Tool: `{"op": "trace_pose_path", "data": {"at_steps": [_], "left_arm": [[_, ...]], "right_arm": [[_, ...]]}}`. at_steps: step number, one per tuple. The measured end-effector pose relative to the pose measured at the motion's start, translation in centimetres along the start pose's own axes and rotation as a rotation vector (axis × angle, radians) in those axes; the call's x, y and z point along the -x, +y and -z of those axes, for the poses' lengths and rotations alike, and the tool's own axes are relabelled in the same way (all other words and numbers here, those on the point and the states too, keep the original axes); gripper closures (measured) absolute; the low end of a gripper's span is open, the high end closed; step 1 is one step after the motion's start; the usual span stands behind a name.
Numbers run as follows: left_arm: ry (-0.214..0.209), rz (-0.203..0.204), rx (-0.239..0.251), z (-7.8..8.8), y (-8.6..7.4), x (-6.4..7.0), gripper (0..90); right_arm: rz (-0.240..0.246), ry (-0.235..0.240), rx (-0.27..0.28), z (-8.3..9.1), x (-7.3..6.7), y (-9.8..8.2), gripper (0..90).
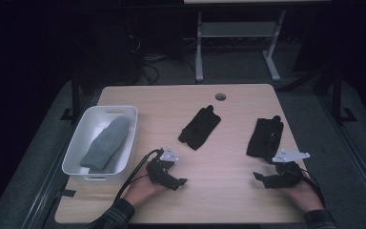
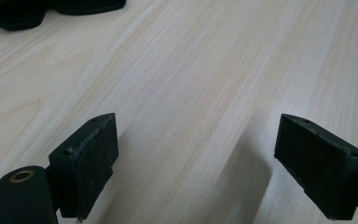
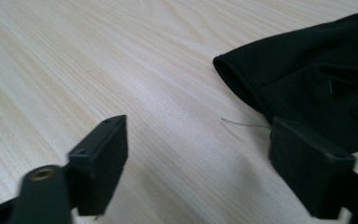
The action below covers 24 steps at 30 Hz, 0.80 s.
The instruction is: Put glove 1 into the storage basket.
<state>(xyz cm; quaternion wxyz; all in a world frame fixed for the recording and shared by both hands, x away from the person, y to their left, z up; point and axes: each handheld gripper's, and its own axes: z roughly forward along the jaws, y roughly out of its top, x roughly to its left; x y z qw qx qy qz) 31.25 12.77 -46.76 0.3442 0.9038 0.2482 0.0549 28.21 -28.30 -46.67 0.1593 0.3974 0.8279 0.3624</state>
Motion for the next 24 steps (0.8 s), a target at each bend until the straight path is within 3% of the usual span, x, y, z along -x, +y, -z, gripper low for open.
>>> {"op": "trace_pose_path", "data": {"at_steps": [5, 8, 13, 16, 24], "left_arm": [[0.035, -0.068, 0.041, 0.0, -0.9, -0.2, 12.3], [0.03, -0.072, 0.094, 0.1, -1.6, -0.4, 12.3], [0.035, -0.063, 0.097, 0.1, -1.6, -0.4, 12.4], [0.034, -0.06, 0.095, 0.1, -1.6, -0.3, 12.3], [0.034, -0.059, 0.094, 0.1, -1.6, -0.3, 12.3]], "right_arm": [[0.002, -0.018, 0.022, 0.3, 0.5, 0.8, 33.2], [0.005, -0.025, 0.033, 0.6, 1.2, 1.6, 52.1], [-0.055, -0.039, 0.027, 0.5, 3.0, 3.1, 79.4], [-0.07, -0.068, 0.019, 0.0, 4.2, 3.7, 90.0], [-0.102, -0.109, -0.013, -1.7, 6.7, 4.8, 90.0]]}}
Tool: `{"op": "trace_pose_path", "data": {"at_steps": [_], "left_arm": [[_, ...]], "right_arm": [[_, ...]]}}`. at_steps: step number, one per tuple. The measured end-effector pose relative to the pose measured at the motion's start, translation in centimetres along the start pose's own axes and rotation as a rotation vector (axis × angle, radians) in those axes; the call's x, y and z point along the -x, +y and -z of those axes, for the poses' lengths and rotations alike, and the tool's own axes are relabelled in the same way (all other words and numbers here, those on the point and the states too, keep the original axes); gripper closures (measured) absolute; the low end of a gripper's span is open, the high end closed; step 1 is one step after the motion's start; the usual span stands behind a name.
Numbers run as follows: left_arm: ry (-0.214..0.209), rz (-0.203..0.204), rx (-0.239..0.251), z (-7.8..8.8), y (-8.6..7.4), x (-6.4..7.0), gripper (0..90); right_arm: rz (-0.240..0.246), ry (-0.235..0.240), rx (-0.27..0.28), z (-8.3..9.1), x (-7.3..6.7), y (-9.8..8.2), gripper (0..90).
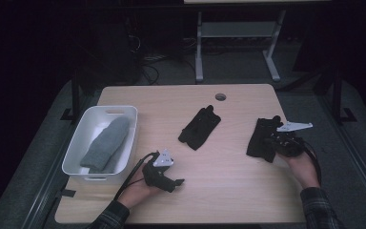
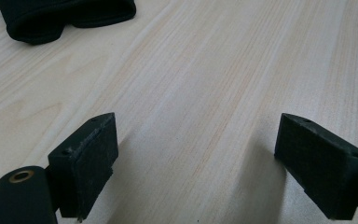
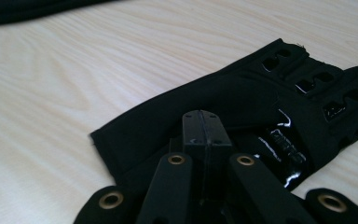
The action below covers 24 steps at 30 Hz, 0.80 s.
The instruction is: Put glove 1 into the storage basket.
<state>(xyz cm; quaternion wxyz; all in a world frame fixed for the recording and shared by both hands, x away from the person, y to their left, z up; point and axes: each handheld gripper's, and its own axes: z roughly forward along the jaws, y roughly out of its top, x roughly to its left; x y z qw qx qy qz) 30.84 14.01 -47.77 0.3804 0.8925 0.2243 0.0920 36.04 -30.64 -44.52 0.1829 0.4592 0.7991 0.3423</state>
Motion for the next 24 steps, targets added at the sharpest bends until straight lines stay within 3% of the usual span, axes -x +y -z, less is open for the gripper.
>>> {"op": "trace_pose_path", "data": {"at_steps": [10, 24], "left_arm": [[0.0, -0.001, 0.001, 0.0, 0.0, 0.0, 12.3], [0.0, -0.001, 0.006, 0.0, 0.0, 0.0, 12.4]], "right_arm": [[-0.016, -0.007, -0.05, -2.3, 1.0, 0.1, 90.0], [-0.007, 0.027, -0.066, -2.2, 0.5, -0.4, 90.0]]}}
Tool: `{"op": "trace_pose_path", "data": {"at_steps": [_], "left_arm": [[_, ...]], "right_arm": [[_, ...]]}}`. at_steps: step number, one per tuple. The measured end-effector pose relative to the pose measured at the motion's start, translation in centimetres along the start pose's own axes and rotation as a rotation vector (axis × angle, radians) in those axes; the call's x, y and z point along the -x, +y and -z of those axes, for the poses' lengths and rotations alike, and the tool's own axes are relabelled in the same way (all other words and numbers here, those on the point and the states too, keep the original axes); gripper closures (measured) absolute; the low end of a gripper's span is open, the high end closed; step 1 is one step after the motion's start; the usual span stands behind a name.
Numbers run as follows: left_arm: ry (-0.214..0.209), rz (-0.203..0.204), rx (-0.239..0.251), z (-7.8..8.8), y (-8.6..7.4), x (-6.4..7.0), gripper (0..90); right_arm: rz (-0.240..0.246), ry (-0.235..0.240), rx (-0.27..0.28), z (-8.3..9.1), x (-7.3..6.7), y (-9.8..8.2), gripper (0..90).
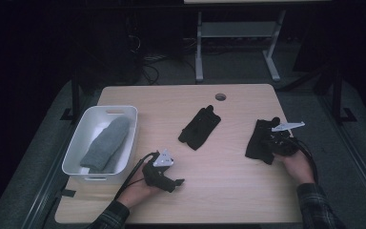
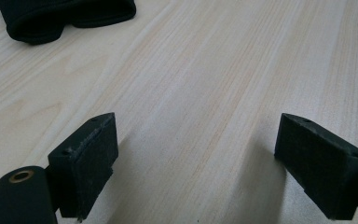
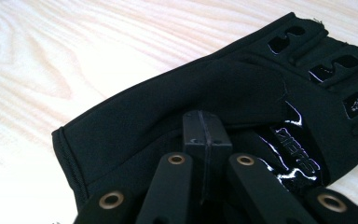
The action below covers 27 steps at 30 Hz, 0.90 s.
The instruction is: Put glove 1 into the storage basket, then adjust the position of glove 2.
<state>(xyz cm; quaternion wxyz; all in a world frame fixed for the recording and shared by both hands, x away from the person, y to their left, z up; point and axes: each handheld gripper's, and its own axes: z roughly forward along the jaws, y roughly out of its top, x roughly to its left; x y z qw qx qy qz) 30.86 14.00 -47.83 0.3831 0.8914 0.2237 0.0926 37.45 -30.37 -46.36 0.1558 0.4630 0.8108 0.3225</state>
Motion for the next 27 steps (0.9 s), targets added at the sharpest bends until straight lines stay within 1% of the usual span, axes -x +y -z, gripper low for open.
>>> {"op": "trace_pose_path", "data": {"at_steps": [1, 7, 9, 11, 16, 21, 24, 25, 27], "left_arm": [[0.0, 0.0, 0.0, 0.0, 0.0, 0.0, 12.3], [0.002, -0.001, -0.001, 0.0, 0.0, 0.0, 12.3], [0.002, 0.0, -0.001, 0.0, 0.0, 0.0, 12.3], [0.001, 0.0, -0.002, 0.0, 0.0, 0.0, 12.3], [0.002, 0.001, -0.002, 0.0, 0.0, 0.0, 12.3], [0.002, 0.0, -0.002, 0.0, 0.0, 0.0, 12.3], [0.002, 0.0, -0.001, 0.0, 0.0, 0.0, 12.3], [0.002, 0.0, -0.001, 0.0, 0.0, 0.0, 12.3], [0.002, 0.0, -0.001, 0.0, 0.0, 0.0, 12.3]], "right_arm": [[-0.006, 0.006, -0.008, 0.1, -0.1, 0.0, 90.0], [0.023, 0.03, -0.013, 0.4, -0.8, -0.3, 90.0], [0.035, 0.045, -0.019, 0.5, -1.1, -0.4, 90.0], [0.033, 0.062, -0.023, 0.6, -1.5, -0.5, 90.0], [0.058, 0.079, -0.023, 0.7, -2.9, -0.7, 90.0], [0.09, 0.105, -0.04, 0.8, -4.6, -0.7, 90.0], [0.106, 0.12, -0.04, 0.7, -5.5, -0.7, 90.0], [0.121, 0.123, -0.039, 0.7, -5.8, -0.7, 90.0], [0.126, 0.139, -0.044, 0.8, -6.4, -0.7, 90.0]]}}
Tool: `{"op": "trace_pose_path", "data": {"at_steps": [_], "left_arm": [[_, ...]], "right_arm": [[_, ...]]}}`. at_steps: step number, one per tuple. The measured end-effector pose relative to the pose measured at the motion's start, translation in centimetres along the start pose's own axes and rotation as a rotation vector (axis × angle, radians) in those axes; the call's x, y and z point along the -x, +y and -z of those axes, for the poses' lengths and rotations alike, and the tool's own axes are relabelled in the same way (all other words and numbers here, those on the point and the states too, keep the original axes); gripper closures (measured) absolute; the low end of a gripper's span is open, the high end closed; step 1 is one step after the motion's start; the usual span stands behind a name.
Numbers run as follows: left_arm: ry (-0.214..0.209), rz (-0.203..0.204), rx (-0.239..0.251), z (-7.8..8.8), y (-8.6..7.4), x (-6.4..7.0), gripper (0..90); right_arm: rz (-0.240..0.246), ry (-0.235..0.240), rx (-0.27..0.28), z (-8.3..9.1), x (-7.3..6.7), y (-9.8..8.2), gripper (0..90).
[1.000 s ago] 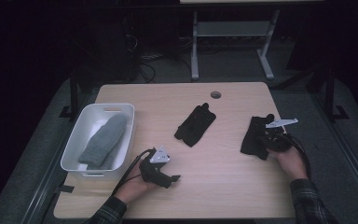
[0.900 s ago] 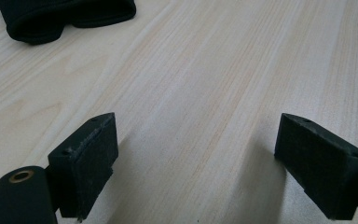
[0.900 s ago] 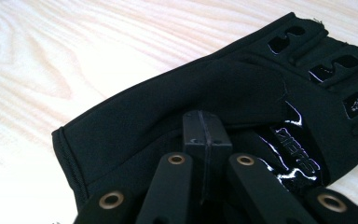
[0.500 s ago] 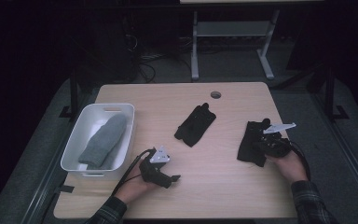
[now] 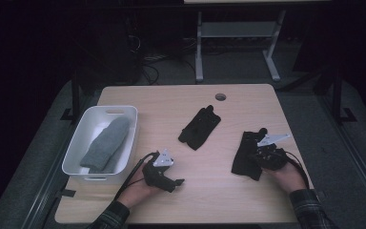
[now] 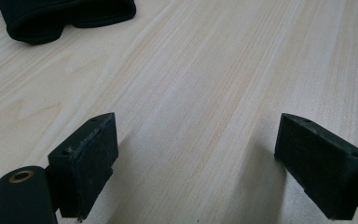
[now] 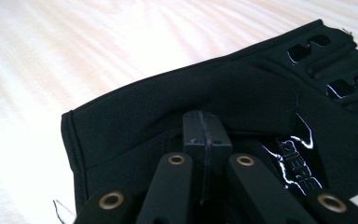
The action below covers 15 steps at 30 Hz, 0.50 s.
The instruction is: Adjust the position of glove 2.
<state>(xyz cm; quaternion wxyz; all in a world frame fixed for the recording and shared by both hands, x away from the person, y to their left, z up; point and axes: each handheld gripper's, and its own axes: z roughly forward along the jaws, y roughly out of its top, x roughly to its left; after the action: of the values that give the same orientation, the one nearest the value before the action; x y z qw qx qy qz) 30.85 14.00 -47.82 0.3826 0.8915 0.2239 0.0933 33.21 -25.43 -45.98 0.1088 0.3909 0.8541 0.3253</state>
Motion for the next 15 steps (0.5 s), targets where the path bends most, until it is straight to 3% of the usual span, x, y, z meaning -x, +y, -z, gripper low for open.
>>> {"op": "trace_pose_path", "data": {"at_steps": [15], "left_arm": [[0.0, -0.001, 0.001, 0.0, 0.0, 0.0, 12.3]], "right_arm": [[0.137, 0.143, -0.018, -0.3, -5.2, -0.1, 90.0]]}}
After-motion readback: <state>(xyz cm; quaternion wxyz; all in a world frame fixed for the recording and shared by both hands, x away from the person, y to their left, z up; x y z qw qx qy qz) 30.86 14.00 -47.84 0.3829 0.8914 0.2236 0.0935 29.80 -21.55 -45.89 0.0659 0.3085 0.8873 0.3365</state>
